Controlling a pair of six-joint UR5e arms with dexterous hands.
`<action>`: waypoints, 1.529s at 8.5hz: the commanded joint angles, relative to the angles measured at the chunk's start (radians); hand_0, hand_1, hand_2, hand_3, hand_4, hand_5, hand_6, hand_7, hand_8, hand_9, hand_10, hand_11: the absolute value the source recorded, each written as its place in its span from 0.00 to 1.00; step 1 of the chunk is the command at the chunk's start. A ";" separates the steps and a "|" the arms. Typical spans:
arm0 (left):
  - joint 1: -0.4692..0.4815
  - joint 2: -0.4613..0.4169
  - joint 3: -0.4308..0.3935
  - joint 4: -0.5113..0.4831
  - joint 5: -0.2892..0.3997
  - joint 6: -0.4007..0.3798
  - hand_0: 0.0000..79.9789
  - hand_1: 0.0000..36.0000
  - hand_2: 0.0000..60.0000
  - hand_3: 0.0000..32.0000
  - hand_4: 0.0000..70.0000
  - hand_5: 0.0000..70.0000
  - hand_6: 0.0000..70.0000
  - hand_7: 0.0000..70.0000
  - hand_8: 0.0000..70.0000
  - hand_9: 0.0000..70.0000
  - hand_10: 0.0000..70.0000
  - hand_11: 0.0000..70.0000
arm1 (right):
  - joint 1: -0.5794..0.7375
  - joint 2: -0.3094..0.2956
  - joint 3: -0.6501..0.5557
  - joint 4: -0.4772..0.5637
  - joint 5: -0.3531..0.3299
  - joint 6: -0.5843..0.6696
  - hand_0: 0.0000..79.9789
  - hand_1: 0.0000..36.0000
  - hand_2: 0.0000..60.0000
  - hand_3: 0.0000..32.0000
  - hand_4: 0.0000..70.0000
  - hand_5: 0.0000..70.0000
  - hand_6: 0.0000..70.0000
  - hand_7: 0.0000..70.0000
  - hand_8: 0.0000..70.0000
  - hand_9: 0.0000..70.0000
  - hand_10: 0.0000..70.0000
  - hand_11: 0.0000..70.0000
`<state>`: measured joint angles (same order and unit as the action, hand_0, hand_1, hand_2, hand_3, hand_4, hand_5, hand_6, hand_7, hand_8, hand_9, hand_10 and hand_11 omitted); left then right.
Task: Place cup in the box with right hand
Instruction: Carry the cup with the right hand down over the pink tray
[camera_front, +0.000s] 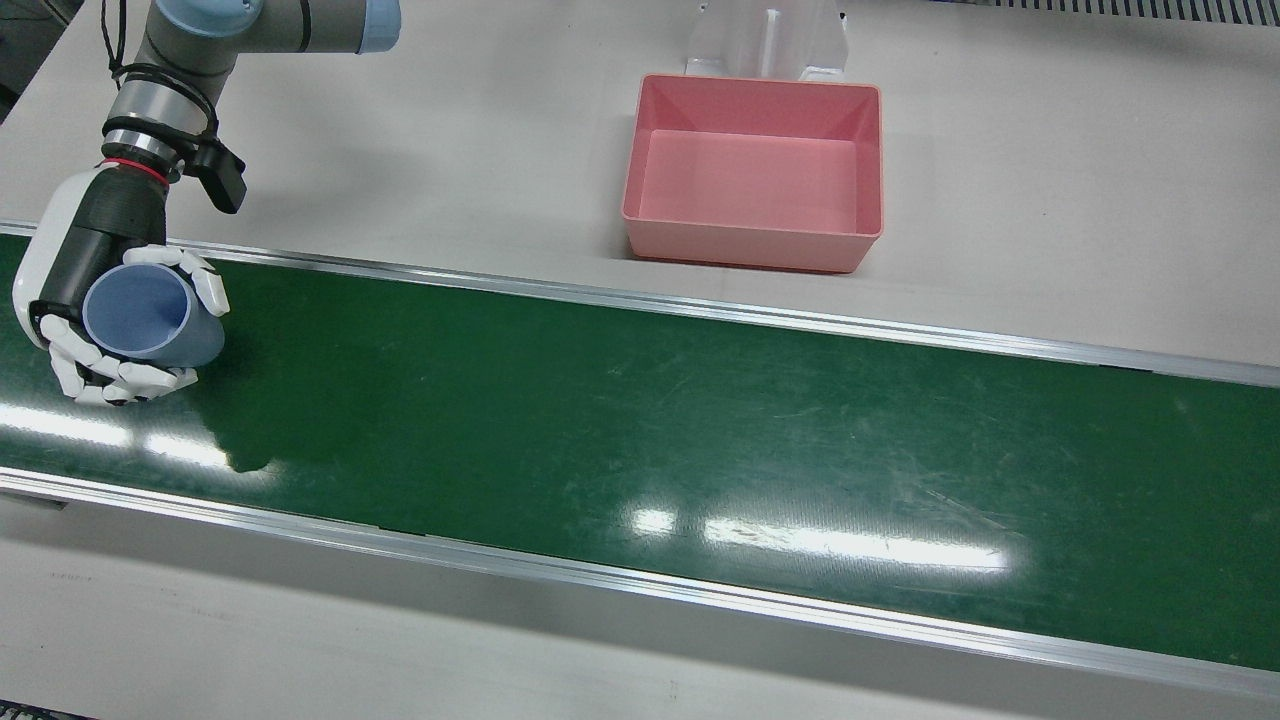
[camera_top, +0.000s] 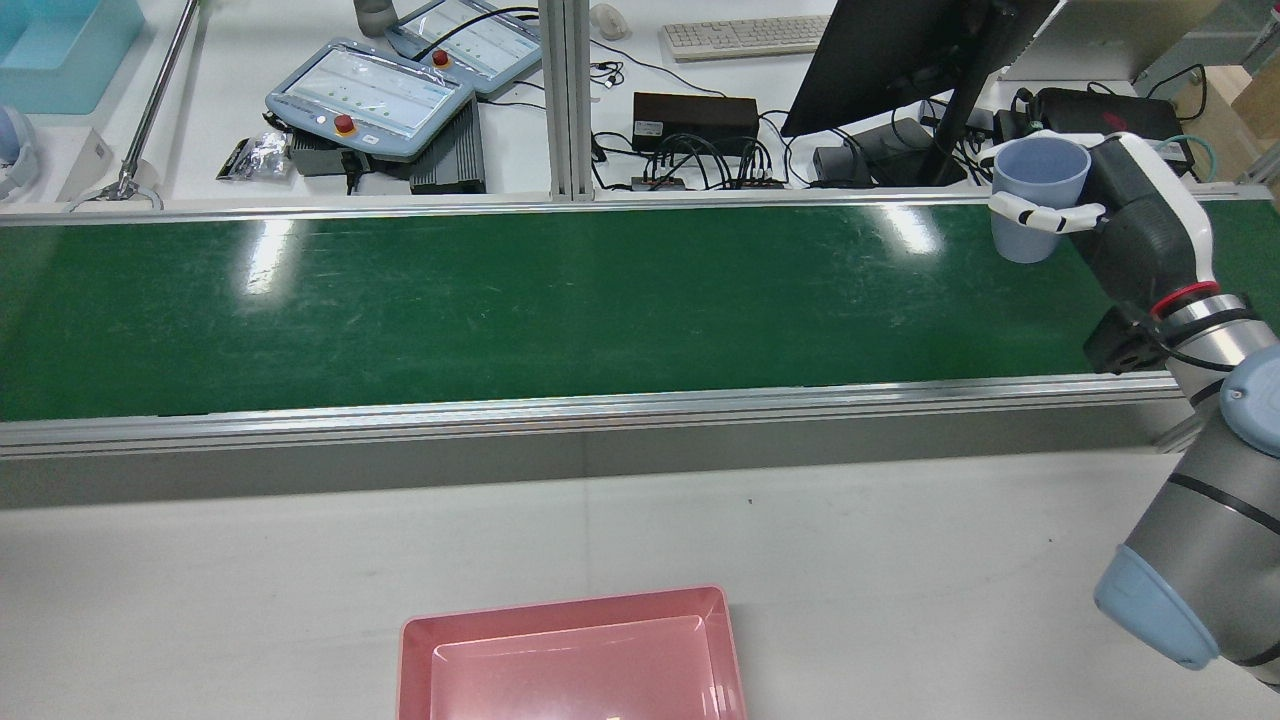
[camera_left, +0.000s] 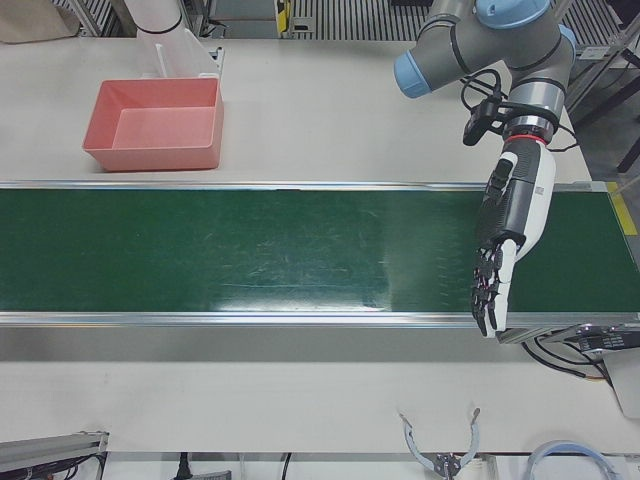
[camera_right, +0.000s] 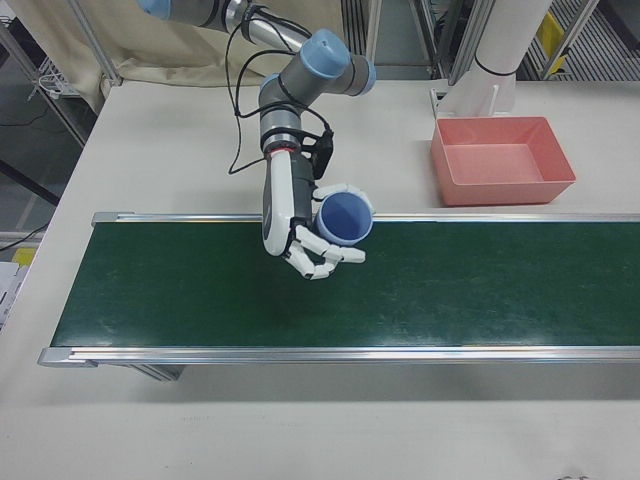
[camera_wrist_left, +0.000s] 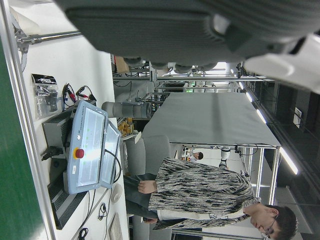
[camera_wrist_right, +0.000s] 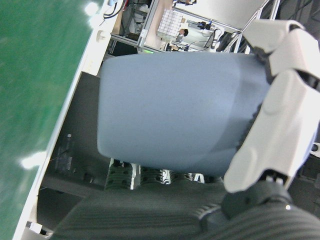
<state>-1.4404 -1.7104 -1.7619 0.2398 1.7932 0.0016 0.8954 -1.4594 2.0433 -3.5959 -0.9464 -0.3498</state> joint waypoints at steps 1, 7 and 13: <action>0.000 0.000 0.001 0.000 0.000 0.000 0.00 0.00 0.00 0.00 0.00 0.00 0.00 0.00 0.00 0.00 0.00 0.00 | -0.131 0.001 0.325 -0.079 0.001 -0.186 0.72 1.00 1.00 0.00 1.00 0.25 0.50 1.00 0.87 1.00 0.75 1.00; 0.000 0.000 -0.001 0.001 0.000 -0.002 0.00 0.00 0.00 0.00 0.00 0.00 0.00 0.00 0.00 0.00 0.00 0.00 | -0.798 0.105 0.416 -0.054 0.259 -0.617 0.69 0.87 1.00 0.00 1.00 0.23 0.48 1.00 0.87 1.00 0.77 1.00; 0.000 0.000 0.001 0.000 0.000 0.000 0.00 0.00 0.00 0.00 0.00 0.00 0.00 0.00 0.00 0.00 0.00 0.00 | -0.943 0.100 0.243 0.192 0.313 -0.637 0.75 0.53 0.00 0.03 0.04 0.11 0.04 0.05 0.08 0.14 0.00 0.02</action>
<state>-1.4404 -1.7104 -1.7610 0.2393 1.7932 0.0010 -0.0138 -1.3618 2.3788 -3.5219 -0.6382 -0.9861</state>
